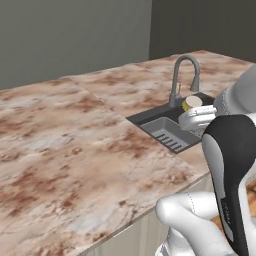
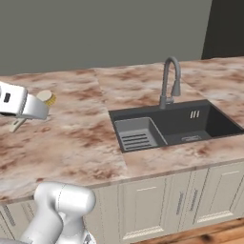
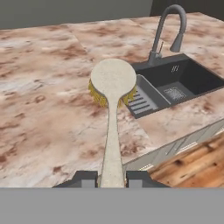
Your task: Locate and retrieve the dish brush and soap dispenser from the cabinet. Place them next to the sink.
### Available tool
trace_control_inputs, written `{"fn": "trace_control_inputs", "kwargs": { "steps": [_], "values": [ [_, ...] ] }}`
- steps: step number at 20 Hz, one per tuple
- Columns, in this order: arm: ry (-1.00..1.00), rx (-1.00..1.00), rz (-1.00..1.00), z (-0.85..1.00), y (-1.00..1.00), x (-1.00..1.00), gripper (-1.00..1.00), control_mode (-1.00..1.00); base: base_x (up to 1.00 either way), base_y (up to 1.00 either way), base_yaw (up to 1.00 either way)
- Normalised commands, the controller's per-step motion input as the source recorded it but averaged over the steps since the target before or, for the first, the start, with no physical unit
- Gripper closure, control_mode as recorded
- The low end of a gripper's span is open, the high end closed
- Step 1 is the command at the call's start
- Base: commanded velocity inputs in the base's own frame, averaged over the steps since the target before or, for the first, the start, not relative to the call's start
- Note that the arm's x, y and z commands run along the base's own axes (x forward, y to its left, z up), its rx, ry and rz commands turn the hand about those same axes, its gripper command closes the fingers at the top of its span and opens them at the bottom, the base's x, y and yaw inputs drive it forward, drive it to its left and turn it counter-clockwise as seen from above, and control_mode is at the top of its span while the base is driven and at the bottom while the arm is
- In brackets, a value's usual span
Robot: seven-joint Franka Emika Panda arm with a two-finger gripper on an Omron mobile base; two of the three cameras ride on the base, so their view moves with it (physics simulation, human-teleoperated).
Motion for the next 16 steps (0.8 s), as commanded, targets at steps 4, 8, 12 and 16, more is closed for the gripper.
{"fn": "trace_control_inputs", "kwargs": {
  "steps": [4,8,12,16],
  "values": [
    [0.0,0.0,0.0,0.0,0.0,0.0,1.0,1.0,0.03,0.0,0.03],
    [0.01,0.0,0.0,-0.02,0.0,0.13,1.0,-1.0,0.0,0.0,0.0],
    [0.2,0.0,0.02,-0.31,0.25,0.86,1.0,-1.0,0.0,0.0,0.0],
    [0.26,0.0,0.07,-0.58,0.29,1.0,1.0,-1.0,0.0,0.0,0.0]
  ]
}}
